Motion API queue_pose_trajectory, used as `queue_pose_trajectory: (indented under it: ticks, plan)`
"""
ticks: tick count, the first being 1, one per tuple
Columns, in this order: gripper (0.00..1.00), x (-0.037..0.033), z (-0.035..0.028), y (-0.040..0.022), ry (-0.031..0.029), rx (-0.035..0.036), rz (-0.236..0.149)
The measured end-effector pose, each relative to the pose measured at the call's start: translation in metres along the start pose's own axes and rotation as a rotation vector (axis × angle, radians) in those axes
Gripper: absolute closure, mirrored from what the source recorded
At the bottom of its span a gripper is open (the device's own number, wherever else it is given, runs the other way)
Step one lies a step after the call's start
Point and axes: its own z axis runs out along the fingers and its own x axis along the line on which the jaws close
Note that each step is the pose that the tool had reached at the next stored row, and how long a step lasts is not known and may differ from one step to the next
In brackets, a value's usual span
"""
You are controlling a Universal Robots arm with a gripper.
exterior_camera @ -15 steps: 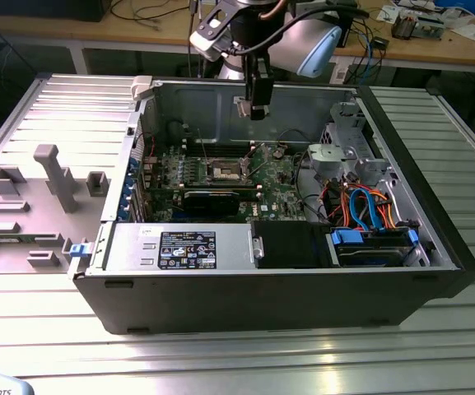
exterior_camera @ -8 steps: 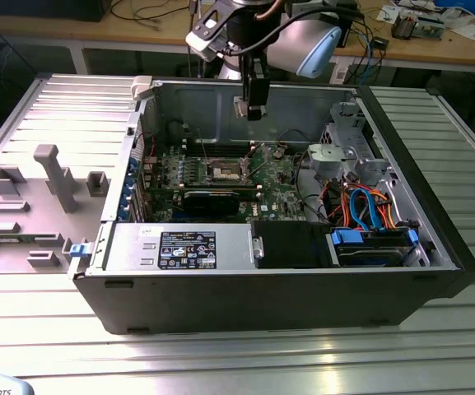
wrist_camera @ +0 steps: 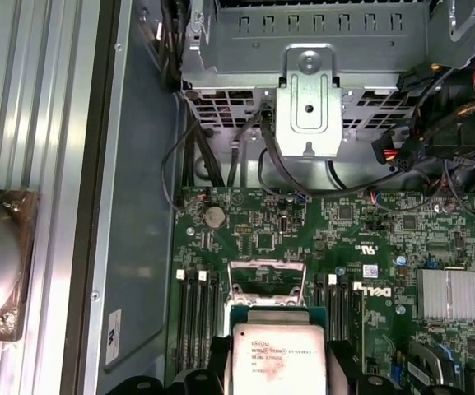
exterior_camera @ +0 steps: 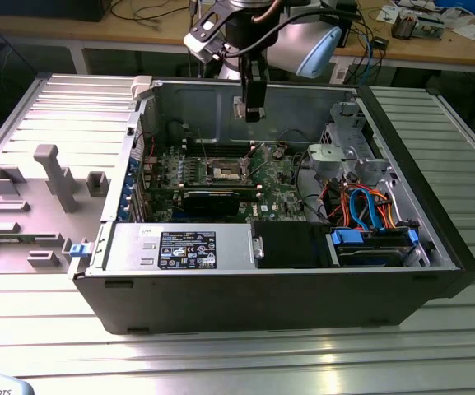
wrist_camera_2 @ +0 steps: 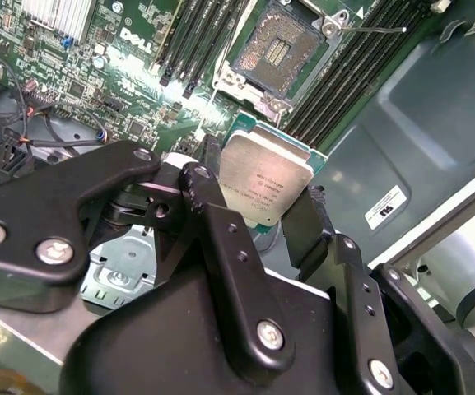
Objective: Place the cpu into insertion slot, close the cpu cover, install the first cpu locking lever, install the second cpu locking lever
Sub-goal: 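Place the cpu into insertion slot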
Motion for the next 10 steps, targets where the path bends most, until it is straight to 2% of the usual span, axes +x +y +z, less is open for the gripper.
queue_pose_trajectory:
  ticks: [5,10]
  plan:
    - [0.46,-0.0001,0.0037,-0.0003,-0.0003,0.0002,0.002]
    - [0.46,-0.0001,0.0045,-0.0004,-0.0003,0.0003,0.002]
